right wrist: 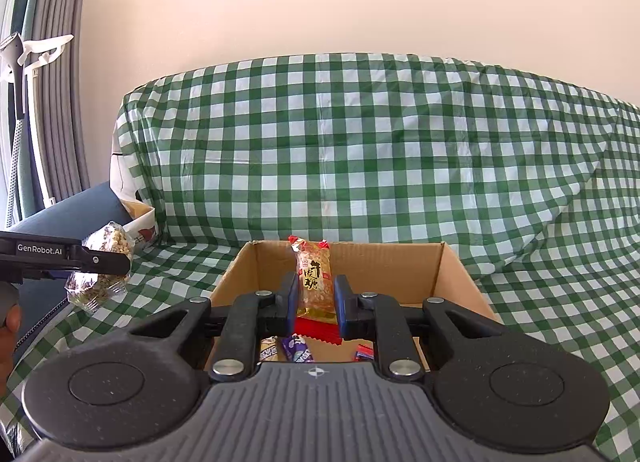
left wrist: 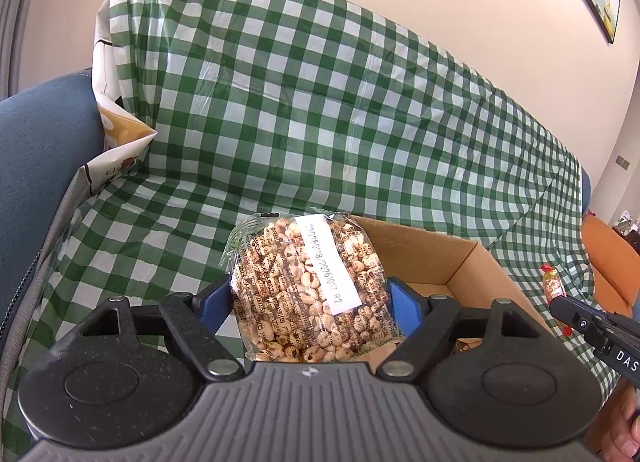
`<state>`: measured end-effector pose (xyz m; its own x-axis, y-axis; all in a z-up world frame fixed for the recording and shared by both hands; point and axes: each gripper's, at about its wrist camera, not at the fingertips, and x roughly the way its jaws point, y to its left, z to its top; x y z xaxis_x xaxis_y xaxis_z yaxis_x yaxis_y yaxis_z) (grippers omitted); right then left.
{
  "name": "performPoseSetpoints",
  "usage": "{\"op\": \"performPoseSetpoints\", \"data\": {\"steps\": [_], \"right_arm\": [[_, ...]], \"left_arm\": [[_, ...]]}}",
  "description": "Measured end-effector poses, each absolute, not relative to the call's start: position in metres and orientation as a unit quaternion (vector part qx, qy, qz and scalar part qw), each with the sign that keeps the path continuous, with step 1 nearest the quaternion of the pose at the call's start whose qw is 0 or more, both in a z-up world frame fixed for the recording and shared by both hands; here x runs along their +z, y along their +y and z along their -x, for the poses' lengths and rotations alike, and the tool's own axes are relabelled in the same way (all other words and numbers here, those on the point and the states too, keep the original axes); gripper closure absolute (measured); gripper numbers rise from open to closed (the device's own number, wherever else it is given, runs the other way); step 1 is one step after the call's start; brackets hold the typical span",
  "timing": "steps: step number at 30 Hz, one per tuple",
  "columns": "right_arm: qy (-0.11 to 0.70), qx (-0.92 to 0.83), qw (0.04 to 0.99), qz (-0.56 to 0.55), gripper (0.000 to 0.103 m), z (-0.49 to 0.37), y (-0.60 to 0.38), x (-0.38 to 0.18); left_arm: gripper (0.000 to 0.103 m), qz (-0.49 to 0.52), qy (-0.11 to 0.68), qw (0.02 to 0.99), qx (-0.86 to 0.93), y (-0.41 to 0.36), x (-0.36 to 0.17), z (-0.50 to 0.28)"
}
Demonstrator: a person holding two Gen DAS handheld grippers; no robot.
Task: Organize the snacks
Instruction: 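Lift the candy bar and nut pack and carry them over the box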
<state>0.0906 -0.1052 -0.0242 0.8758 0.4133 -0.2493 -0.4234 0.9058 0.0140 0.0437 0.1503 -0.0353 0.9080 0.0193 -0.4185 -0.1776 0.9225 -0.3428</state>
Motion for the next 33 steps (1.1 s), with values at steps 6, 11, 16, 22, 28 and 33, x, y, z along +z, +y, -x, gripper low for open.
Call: {"op": "performPoseSetpoints", "data": {"steps": [6,11,16,22,28,33], "right_arm": [[0.121,0.206,0.971,0.017,0.084,-0.094,-0.113,-0.024],[0.120,0.196,0.973,0.014,0.084,-0.098,-0.120,-0.025],[0.118,0.185,0.975,0.013,0.084,-0.098,-0.125,-0.026],[0.115,0.167,0.979,0.007,0.084,-0.100,-0.131,-0.026],[0.113,0.147,0.983,-0.005,0.084,-0.100,-0.131,-0.027],[0.111,0.136,0.984,-0.008,0.084,-0.099,-0.130,-0.027]], "left_arm": [[0.019,0.191,0.201,0.960,0.041,0.145,-0.034,-0.047],[0.019,0.192,0.195,0.961,0.031,0.138,-0.033,-0.050],[0.018,0.193,0.188,0.963,0.020,0.132,-0.031,-0.053],[0.018,0.190,0.174,0.966,0.007,0.122,-0.029,-0.054],[0.019,0.187,0.160,0.969,-0.009,0.113,-0.024,-0.054],[0.018,0.187,0.155,0.970,-0.022,0.104,-0.023,-0.057]]}}
